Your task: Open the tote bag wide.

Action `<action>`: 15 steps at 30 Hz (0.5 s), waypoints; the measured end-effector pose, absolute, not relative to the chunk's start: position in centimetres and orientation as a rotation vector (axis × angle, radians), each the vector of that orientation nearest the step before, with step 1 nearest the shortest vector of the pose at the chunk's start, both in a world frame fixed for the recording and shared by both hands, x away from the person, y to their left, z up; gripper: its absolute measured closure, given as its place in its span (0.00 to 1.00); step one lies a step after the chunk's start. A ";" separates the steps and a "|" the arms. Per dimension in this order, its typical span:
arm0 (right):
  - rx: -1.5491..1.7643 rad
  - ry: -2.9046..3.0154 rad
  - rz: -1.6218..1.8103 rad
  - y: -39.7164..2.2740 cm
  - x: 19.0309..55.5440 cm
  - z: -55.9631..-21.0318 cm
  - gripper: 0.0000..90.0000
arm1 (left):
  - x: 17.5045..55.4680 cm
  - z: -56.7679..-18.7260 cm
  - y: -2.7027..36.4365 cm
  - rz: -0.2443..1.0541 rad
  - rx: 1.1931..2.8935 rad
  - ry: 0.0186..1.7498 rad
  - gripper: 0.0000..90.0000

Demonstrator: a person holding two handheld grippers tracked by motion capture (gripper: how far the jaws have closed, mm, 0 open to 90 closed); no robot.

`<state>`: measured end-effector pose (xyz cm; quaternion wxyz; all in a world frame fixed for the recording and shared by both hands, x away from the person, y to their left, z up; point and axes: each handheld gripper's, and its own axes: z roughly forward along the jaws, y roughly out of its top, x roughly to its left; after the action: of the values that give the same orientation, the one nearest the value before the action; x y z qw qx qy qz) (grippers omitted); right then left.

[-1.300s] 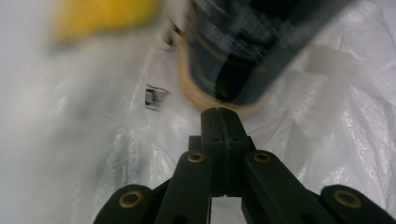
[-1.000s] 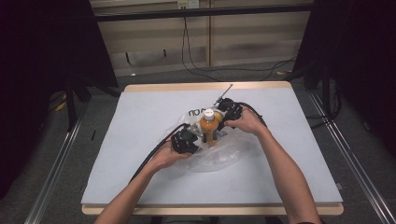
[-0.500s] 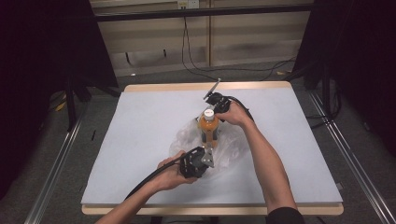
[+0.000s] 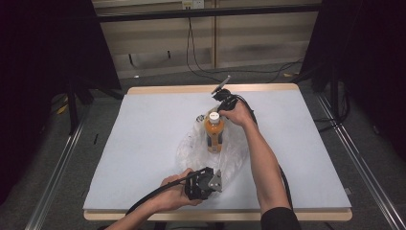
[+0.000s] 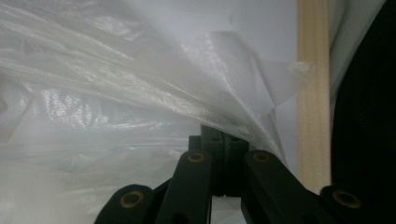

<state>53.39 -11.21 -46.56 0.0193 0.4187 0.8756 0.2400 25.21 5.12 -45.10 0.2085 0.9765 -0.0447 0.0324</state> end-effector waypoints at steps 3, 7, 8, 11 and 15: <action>1.316 2.677 0.725 -11.4 53.6 -46.6 1.00 | 25.0 -45.0 5.1 0.057 2.725 -0.138 1.00; 1.324 2.639 0.680 -11.4 53.8 -46.5 1.00 | 25.3 -45.2 5.2 -0.035 2.702 -0.097 1.00; 1.335 2.628 0.680 -11.4 53.8 -46.5 1.00 | 25.3 -45.1 5.2 -0.052 2.697 -0.111 1.00; 1.342 2.597 0.675 -11.5 53.8 -46.5 1.00 | 25.2 -45.0 5.2 -0.039 2.714 -0.171 1.00; 1.347 2.591 0.667 -11.5 53.9 -46.5 1.00 | 25.6 -45.2 5.3 -0.137 2.692 -0.103 1.00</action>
<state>53.92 -11.50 -46.54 0.0730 0.4483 0.8628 0.2220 25.55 5.34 -45.18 0.2202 0.9735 -0.0372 -0.0494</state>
